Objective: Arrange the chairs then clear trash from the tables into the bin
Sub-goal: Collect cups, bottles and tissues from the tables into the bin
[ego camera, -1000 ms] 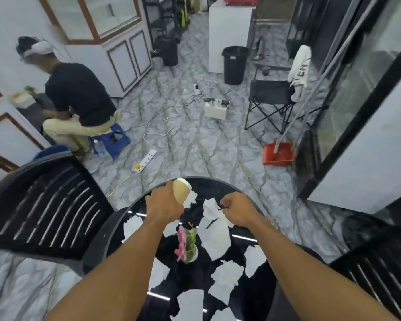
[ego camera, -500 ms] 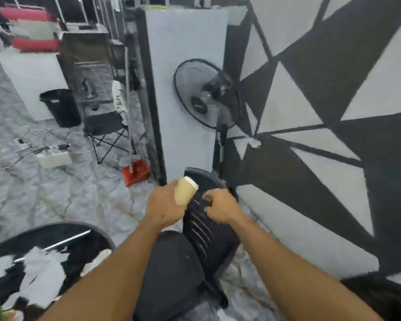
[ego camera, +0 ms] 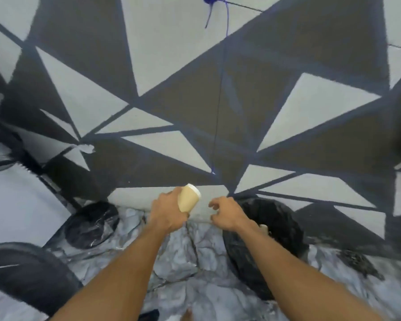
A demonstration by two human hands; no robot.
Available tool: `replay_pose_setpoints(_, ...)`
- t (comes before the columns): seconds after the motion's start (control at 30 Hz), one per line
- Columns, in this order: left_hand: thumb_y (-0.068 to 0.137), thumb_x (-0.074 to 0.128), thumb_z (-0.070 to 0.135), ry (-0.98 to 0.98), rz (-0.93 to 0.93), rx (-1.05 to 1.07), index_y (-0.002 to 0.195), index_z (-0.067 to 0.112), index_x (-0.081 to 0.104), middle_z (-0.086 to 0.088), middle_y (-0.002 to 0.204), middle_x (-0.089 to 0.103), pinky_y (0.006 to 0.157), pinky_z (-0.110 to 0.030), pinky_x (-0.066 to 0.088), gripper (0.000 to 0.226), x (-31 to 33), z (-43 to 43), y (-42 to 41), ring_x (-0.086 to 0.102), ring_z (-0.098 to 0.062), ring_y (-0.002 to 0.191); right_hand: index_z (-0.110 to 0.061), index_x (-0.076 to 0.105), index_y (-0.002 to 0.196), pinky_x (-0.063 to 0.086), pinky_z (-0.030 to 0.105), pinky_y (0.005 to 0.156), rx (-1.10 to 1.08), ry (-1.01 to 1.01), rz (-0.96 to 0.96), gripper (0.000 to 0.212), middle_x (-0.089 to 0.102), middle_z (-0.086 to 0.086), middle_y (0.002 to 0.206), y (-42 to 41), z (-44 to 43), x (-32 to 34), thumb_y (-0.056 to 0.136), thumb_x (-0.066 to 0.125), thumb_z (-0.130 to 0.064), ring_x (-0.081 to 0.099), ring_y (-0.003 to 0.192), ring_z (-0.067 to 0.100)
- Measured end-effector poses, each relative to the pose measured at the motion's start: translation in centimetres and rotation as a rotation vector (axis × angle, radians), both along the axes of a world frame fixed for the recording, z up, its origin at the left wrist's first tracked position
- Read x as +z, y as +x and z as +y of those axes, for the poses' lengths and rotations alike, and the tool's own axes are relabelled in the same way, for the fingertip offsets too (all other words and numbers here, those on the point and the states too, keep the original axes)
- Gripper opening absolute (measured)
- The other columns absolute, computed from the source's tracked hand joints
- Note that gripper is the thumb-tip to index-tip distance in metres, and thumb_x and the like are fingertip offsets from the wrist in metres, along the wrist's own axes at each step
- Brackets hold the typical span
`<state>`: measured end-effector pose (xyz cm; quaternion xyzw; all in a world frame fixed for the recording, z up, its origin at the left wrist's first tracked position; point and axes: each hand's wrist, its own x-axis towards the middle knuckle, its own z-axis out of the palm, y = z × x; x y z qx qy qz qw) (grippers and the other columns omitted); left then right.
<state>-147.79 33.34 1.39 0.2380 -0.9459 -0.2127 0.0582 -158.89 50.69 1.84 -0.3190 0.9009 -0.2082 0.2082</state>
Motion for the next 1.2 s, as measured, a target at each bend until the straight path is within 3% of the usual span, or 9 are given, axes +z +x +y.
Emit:
replay_pose_setpoints(0.13, 0.067, 0.07, 0.043, -0.062, -0.066, -0.176, 0.132, 0.03, 0.046, -0.003, 0.109, 0.068, 0.085, -0.038, 0.05, 0.071, -2.1, 1.8, -8.0, 0.065, -0.032, 0.102, -0.016, 0.071, 0.101, 0.052, 0.031, 0.082, -0.216, 0.026, -0.012, 0.023, 0.073, 0.005, 0.104, -6.2, 5.1, -1.3, 0.079, 0.065, -0.02, 0.065, 0.101, 0.027)
replay_pose_setpoints(0.3, 0.066, 0.071, 0.039, 0.004, -0.12, -0.353, 0.127, 0.031, 0.047, -0.003, 0.108, 0.068, 0.081, -0.038, 0.048, 0.066, -4.3, 5.3, -15.7, 0.064, -0.031, 0.1, -0.016, 0.068, 0.12, 0.052, 0.031, 0.095, -0.45, 0.048, -0.086, 0.038, 0.07, 0.004, 0.116, -10.7, 11.8, -3.5, 0.082, 0.066, -0.018, 0.065, 0.107, 0.02)
replay_pose_setpoints(0.53, 0.068, 0.074, 0.044, 0.072, -0.165, -0.463, 0.13, 0.028, 0.047, -0.007, 0.112, 0.068, 0.083, -0.039, 0.051, 0.07, -7.1, 10.6, -22.7, 0.064, -0.033, 0.101, -0.016, 0.071, 0.111, 0.055, 0.037, 0.088, -0.61, 0.06, -0.145, 0.031, 0.073, 0.007, 0.105, -13.3, 16.5, -6.3, 0.081, 0.067, -0.023, 0.066, 0.099, 0.024)
replay_pose_setpoints(0.7, 0.069, 0.074, 0.044, 0.184, -0.246, -0.425, 0.131, 0.033, 0.043, -0.005, 0.116, 0.065, 0.082, -0.042, 0.053, 0.07, -9.7, 14.0, -27.0, 0.063, -0.031, 0.101, -0.017, 0.071, 0.113, 0.054, 0.037, 0.092, -0.633, 0.061, -0.186, 0.03, 0.073, 0.006, 0.108, -17.7, 18.5, -9.0, 0.084, 0.065, -0.021, 0.066, 0.102, 0.024)
replay_pose_setpoints(0.8, 0.072, 0.076, 0.045, 0.219, -0.301, -0.368, 0.132, 0.031, 0.044, -0.006, 0.118, 0.065, 0.082, -0.04, 0.052, 0.07, -11.5, 16.0, -29.8, 0.062, -0.029, 0.102, -0.02, 0.072, 0.111, 0.054, 0.03, 0.088, -0.628, 0.075, -0.221, 0.03, 0.074, 0.003, 0.106, -21.0, 19.6, -10.6, 0.082, 0.065, -0.02, 0.067, 0.1, 0.021)
replay_pose_setpoints(0.97, 0.077, 0.073, 0.051, 0.225, -0.43, -0.262, 0.155, 0.016, 0.022, -0.014, 0.136, 0.056, 0.097, -0.045, 0.05, 0.1, -14.0, 19.0, -33.6, 0.055, -0.034, 0.122, -0.022, 0.07, 0.116, 0.047, 0.021, 0.086, -0.621, 0.067, -0.282, 0.036, 0.072, -0.002, 0.114, -26.3, 21.8, -12.9, 0.081, 0.07, -0.022, 0.065, 0.103, 0.014)
replay_pose_setpoints(1.07, 0.082, 0.068, 0.045, 0.222, -0.458, -0.235, 0.157, 0.015, 0.018, -0.014, 0.138, 0.056, 0.099, -0.043, 0.049, 0.096, -14.4, 19.2, -34.4, 0.054, -0.034, 0.125, -0.021, 0.069, 0.118, 0.047, 0.022, 0.092, -0.594, 0.104, -0.299, 0.037, 0.071, -0.001, 0.117, -28.8, 22.5, -13.4, 0.08, 0.07, -0.02, 0.065, 0.106, 0.015)
replay_pose_setpoints(1.2, 0.081, 0.065, 0.039, 0.228, -0.479, -0.134, 0.153, 0.023, 0.026, -0.014, 0.132, 0.058, 0.098, -0.043, 0.05, 0.084, -13.4, 16.7, -34.1, 0.057, -0.035, 0.12, -0.021, 0.07, 0.116, 0.047, 0.025, 0.097, -0.502, 0.108, -0.303, 0.035, 0.071, 0.0, 0.117, -31.6, 20.3, -13.1, 0.082, 0.066, -0.015, 0.064, 0.108, 0.017)
